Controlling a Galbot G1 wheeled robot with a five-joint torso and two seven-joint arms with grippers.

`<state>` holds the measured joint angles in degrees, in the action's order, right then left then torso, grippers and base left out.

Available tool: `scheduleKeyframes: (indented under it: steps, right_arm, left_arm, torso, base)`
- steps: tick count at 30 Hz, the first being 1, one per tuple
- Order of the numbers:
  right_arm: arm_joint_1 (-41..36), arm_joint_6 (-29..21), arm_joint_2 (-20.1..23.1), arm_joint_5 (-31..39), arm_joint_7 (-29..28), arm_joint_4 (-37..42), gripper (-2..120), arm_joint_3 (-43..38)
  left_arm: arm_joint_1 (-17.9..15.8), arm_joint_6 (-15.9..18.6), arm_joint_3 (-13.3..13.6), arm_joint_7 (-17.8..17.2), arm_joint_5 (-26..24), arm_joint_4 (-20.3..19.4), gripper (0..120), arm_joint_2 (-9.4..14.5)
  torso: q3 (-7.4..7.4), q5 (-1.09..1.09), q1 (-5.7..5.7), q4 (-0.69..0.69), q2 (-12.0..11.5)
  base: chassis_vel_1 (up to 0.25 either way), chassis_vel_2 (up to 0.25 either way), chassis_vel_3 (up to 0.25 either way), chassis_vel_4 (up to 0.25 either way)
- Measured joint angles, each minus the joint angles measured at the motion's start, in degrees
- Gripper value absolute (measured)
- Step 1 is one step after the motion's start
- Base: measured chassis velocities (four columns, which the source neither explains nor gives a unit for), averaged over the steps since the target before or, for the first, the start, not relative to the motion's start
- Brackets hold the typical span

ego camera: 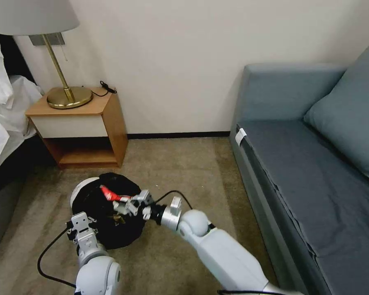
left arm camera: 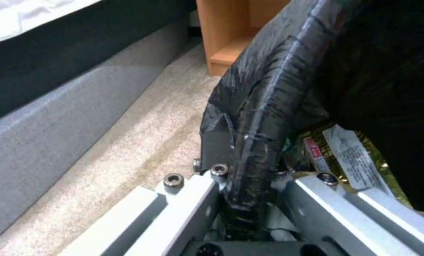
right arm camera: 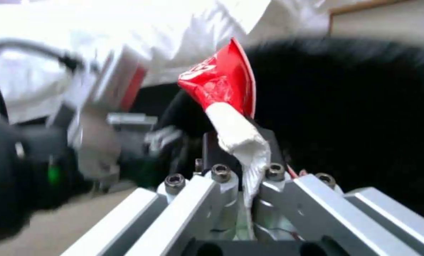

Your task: Pick up the trash bin, then pick up the garbage on the floor and place it into the trash bin.

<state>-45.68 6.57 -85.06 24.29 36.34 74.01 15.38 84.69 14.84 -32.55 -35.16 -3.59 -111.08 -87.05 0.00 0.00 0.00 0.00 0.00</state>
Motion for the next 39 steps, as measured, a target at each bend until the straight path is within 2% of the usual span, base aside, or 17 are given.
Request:
scheduleKeyframes:
  steps: [8, 13, 17, 19, 22, 25, 26, 28, 29, 32, 33, 35, 36, 39]
  right_arm:
    - [1.5, 1.6, -3.7, -4.2, -2.5, -7.6, 0, 0.5]
    - [2.5, 2.1, -4.8, -6.1, -5.3, -10.0, 20, 0.4]
    - [2.4, 2.2, -4.8, -7.3, -5.6, -10.3, 29, 0.2]
    - [2.0, 2.7, -4.7, -9.5, -6.0, -11.0, 40, -0.1]
    - [1.8, 3.1, -4.6, -10.6, -6.1, -11.2, 48, -0.4]
    - [1.1, 3.3, -3.7, -11.0, -6.6, -10.5, 61, -0.9]
    - [1.1, 3.3, -3.7, -11.0, -6.6, -10.5, 61, -0.9]
    - [0.7, 3.4, -2.7, -11.1, -7.2, -9.0, 74, -2.1]
    - [0.7, 3.4, -2.7, -11.1, -7.2, -9.0, 74, -2.1]
    - [0.2, 3.5, -1.5, -11.4, -7.7, -6.6, 88, -4.5]
    - [0.2, 3.5, -1.5, -11.4, -7.7, -6.6, 88, -4.5]
    - [-0.1, 3.2, -1.0, -11.0, -7.9, -5.4, 98, -5.8]
    - [-0.1, 3.2, -1.0, -11.0, -7.9, -5.4, 98, -5.8]
    - [-0.4, 3.0, -0.4, -10.9, -7.9, -5.1, 100, -6.1]
  left_arm:
    - [1.1, 0.0, 0.3, 0.0, -0.1, -1.1, 0, 0.0]
    - [1.4, -0.3, -0.2, 0.0, -0.5, -1.1, 0, 0.1]
    - [1.4, -0.3, -0.3, 0.0, -0.7, -1.1, 0, 0.1]
    - [1.5, -0.4, -0.3, 0.0, -0.8, -1.0, 0, 0.1]
    - [1.5, -0.4, -0.2, 0.0, -0.9, -0.9, 0, 0.1]
    - [1.4, -0.4, -0.3, -0.3, -1.4, -0.8, 0, 0.1]
    - [1.4, -0.4, -0.3, -0.3, -1.4, -0.8, 0, 0.1]
    - [1.2, -0.2, -0.5, -0.7, -2.6, -0.7, 0, 0.2]
    - [1.2, -0.2, -0.5, -0.7, -2.6, -0.7, 0, 0.2]
    - [1.0, 0.6, -1.2, -1.9, -5.9, -0.6, 0, 0.3]
    - [1.0, 0.6, -1.2, -1.9, -5.9, -0.6, 0, 0.3]
    - [0.9, 1.3, -1.7, -2.8, -9.3, -0.6, 0, 0.3]
    - [0.9, 1.3, -1.7, -2.8, -9.3, -0.6, 0, 0.3]
    - [0.7, 2.2, -2.9, -4.0, -13.8, -0.8, 0, 0.0]
  torso:
    - [0.00, 0.00, 0.00, 0.00, 0.0]
    - [0.00, 0.00, 0.00, 0.00, 0.0]
    - [0.00, 0.00, 0.00, 0.00, 0.0]
    - [0.00, 0.00, 0.00, 0.00, 0.0]
    - [0.00, 0.00, 0.00, 0.00, 0.0]
    - [0.00, 0.00, 0.00, 0.00, 0.0]
    - [0.00, 0.00, 0.00, 0.00, 0.0]
    - [0.00, 0.01, 0.00, 0.00, 0.0]
    - [0.00, 0.01, 0.00, 0.00, 0.0]
    - [0.00, 0.00, 0.00, 0.00, 0.0]
    - [0.00, 0.00, 0.00, 0.00, 0.0]
    - [0.00, 0.01, 0.00, -0.01, 0.0]
    - [0.00, 0.01, 0.00, -0.01, 0.0]
    - [0.00, 0.01, 0.00, 0.00, 0.0]
  base:
    - [0.000, 0.000, 0.000, 0.000]
    - [0.000, 0.000, 0.000, 0.000]
    - [0.000, 0.000, 0.000, 0.000]
    - [0.000, 0.000, 0.000, 0.000]
    - [0.000, 0.000, 0.000, 0.000]
    - [0.000, 0.000, 0.000, 0.000]
    - [0.000, 0.000, 0.000, 0.000]
    - [0.000, 0.000, 0.000, 0.000]
    - [0.000, 0.000, 0.000, 0.000]
    - [0.000, 0.000, 0.000, 0.000]
    - [0.000, 0.000, 0.000, 0.000]
    - [0.000, 0.000, 0.000, 0.000]
    - [0.000, 0.000, 0.000, 0.000]
    - [0.000, 0.000, 0.000, 0.000]
